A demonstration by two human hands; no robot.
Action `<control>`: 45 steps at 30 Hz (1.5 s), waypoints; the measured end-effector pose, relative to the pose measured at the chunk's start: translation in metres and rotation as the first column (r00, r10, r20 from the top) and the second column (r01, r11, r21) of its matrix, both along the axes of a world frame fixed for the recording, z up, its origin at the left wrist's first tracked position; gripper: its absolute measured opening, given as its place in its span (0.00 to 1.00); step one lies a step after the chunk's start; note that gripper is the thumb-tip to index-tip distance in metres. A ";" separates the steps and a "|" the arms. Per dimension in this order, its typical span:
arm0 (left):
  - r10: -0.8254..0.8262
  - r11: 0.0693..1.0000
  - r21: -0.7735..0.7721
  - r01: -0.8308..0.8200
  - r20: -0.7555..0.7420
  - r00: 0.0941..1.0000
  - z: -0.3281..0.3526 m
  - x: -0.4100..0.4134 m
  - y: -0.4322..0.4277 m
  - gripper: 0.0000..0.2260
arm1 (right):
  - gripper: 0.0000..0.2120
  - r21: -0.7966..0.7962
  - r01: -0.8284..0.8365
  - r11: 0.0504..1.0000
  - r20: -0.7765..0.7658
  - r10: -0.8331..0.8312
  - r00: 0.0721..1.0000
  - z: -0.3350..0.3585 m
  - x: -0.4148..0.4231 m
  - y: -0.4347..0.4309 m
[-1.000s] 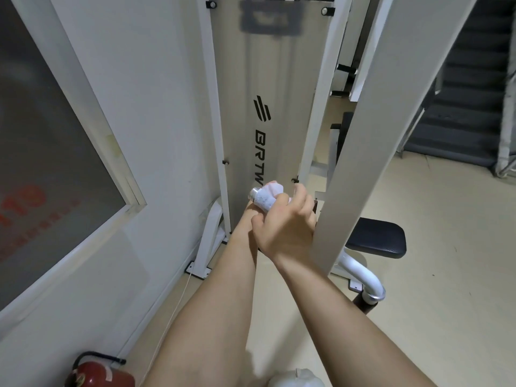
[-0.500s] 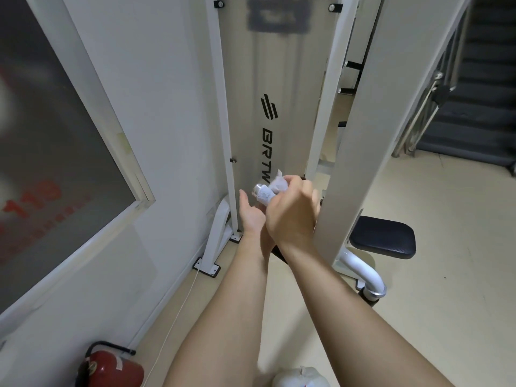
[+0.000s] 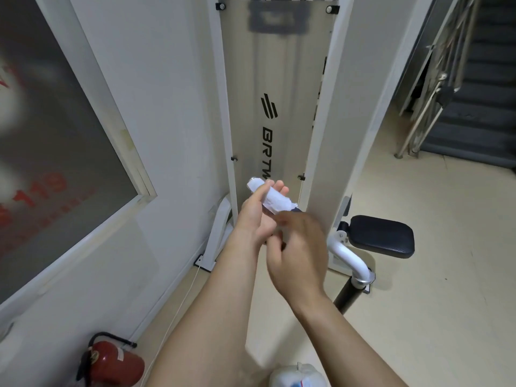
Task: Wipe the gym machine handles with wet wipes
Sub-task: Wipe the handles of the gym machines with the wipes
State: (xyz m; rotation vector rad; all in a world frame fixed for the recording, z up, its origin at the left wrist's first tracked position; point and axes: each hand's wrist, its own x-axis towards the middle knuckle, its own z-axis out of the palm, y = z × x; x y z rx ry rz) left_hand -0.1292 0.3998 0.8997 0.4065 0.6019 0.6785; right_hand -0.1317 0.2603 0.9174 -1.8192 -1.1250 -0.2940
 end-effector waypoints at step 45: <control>0.129 0.992 0.001 -0.129 -0.099 0.987 0.005 0.029 -0.026 0.19 | 0.26 0.209 0.229 0.951 -0.404 -0.129 0.906 0.019 0.071 -0.001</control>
